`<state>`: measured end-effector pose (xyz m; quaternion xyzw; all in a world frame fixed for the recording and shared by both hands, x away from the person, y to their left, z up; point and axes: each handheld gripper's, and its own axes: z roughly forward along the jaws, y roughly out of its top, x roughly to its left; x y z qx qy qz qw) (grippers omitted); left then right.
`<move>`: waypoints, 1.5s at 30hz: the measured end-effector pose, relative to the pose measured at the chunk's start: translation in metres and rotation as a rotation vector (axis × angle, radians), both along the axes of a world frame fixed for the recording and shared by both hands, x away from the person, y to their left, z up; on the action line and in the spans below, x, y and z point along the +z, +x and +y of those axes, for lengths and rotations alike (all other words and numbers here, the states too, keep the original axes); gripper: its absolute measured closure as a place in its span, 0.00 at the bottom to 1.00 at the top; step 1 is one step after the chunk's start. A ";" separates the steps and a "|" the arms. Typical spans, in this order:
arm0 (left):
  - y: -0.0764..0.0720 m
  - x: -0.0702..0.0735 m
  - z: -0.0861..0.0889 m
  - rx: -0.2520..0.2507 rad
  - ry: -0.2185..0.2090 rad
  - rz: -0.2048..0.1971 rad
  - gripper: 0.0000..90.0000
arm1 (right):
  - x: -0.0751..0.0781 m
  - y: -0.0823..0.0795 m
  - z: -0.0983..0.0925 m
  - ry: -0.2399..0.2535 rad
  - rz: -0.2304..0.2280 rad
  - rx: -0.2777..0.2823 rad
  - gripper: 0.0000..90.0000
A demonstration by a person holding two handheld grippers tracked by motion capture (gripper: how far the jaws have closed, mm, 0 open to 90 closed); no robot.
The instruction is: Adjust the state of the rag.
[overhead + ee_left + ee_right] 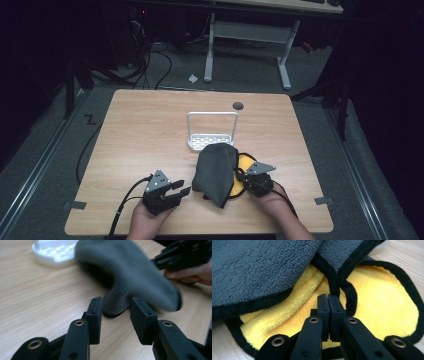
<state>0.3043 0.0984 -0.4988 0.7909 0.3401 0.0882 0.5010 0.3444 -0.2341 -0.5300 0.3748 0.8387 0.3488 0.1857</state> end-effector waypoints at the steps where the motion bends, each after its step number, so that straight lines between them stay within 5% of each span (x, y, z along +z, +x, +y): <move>1: -0.003 0.003 -0.003 -0.009 -0.007 -0.010 0.67 | 0.000 0.000 0.001 0.000 0.000 0.003 0.99; 9: -0.012 0.003 -0.032 -0.082 -0.001 -0.008 0.59 | 0.000 -0.002 0.010 0.005 0.004 0.037 0.99; 17: -0.019 -0.008 -0.056 -0.116 0.096 -0.042 0.52 | -0.001 -0.006 0.027 0.002 0.001 0.079 0.99; 20: -0.019 -0.014 -0.059 -0.091 0.164 -0.068 0.48 | -0.001 -0.009 0.038 0.002 0.002 0.108 0.99; 25: -0.014 -0.019 -0.054 -0.046 0.221 -0.068 0.64 | -0.001 -0.012 0.045 -0.018 -0.017 0.129 0.99; 28: -0.009 -0.019 -0.047 -0.008 0.226 -0.056 0.90 | -0.001 -0.012 0.044 -0.018 -0.020 0.134 0.99; 45: 0.007 0.007 0.023 0.175 0.102 -0.076 0.93 | 0.000 -0.013 0.041 -0.033 -0.020 0.144 0.98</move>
